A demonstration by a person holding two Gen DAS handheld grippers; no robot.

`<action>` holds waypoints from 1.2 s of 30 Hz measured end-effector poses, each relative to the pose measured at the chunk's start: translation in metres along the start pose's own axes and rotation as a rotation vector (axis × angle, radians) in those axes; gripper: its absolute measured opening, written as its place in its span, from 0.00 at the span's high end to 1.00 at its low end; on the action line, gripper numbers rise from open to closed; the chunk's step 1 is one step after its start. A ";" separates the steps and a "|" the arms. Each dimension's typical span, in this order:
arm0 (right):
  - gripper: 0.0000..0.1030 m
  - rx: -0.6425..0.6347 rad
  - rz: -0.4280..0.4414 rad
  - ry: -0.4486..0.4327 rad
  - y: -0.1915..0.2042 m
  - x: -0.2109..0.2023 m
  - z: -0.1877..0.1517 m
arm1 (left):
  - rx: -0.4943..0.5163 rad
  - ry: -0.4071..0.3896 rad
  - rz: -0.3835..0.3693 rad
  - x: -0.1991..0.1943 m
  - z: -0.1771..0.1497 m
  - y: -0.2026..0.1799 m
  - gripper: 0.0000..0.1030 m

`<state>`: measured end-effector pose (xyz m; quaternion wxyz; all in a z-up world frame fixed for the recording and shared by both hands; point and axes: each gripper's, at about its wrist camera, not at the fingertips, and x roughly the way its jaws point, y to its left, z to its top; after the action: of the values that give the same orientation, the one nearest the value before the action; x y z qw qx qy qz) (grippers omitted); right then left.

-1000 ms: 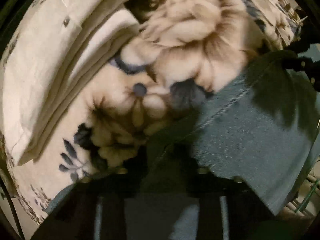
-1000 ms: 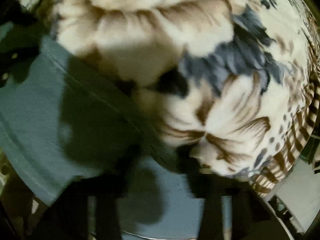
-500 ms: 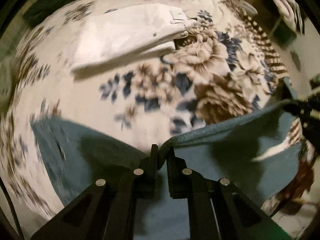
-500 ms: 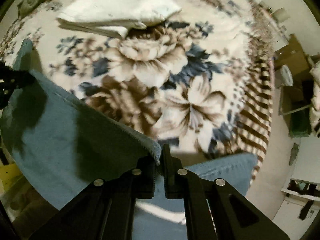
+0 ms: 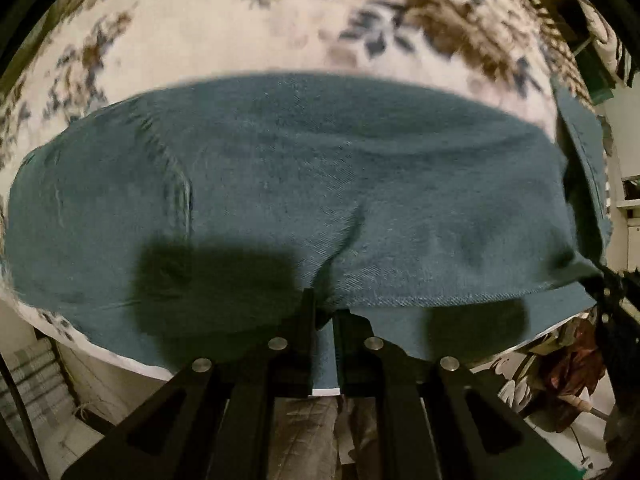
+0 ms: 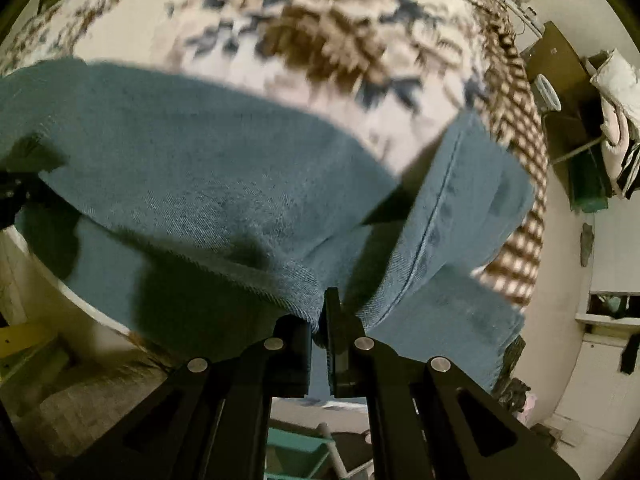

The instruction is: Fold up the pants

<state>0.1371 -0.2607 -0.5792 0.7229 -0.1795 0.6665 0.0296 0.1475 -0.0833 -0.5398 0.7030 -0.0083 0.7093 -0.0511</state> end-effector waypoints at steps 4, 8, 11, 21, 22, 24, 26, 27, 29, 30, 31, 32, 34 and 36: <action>0.86 0.053 0.057 0.083 0.004 0.028 -0.015 | -0.014 0.048 0.009 0.019 -0.010 0.003 0.86; 0.59 0.241 0.257 0.118 -0.024 0.024 -0.022 | -0.061 0.040 -0.030 -0.003 -0.020 0.013 0.36; 0.14 0.417 0.378 0.073 -0.054 -0.001 -0.026 | -0.103 -0.030 -0.001 -0.027 -0.021 0.024 0.04; 0.11 0.575 0.084 0.022 -0.148 0.033 0.069 | -0.129 -0.152 0.257 -0.014 0.033 0.026 0.04; 0.11 0.559 0.054 0.039 -0.150 0.044 0.081 | -0.122 -0.152 0.272 -0.006 0.042 0.022 0.04; 0.17 0.536 0.003 0.102 -0.150 0.070 0.097 | -0.109 -0.150 0.277 -0.004 0.043 0.021 0.04; 0.62 0.548 -0.034 0.105 -0.154 0.075 0.094 | -0.093 -0.158 0.275 -0.005 0.046 0.016 0.04; 0.86 0.607 -0.033 0.065 -0.163 0.066 0.082 | -0.084 -0.165 0.274 -0.007 0.047 0.013 0.04; 0.91 0.773 -0.013 -0.021 -0.187 0.039 0.040 | -0.084 -0.171 0.261 -0.012 0.046 0.008 0.04; 0.91 0.878 0.000 -0.047 -0.202 0.026 0.007 | -0.091 -0.170 0.250 -0.014 0.044 0.007 0.04; 0.91 0.963 0.018 -0.051 -0.213 0.021 -0.021 | -0.103 -0.164 0.234 -0.014 0.041 0.006 0.04; 0.90 1.062 0.031 -0.038 -0.225 0.020 -0.054 | -0.110 -0.155 0.227 -0.014 0.039 0.002 0.04; 0.89 1.260 0.139 0.010 -0.241 0.037 -0.119 | -0.126 -0.135 0.210 -0.011 0.032 0.000 0.04; 0.74 1.436 0.304 0.118 -0.244 0.078 -0.172 | -0.128 -0.107 0.209 -0.003 0.027 -0.004 0.04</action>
<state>0.0507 -0.5552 -0.6095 0.6131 0.4314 0.5770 -0.3241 0.1745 -0.0883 -0.5367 0.7394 0.0181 0.6696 0.0684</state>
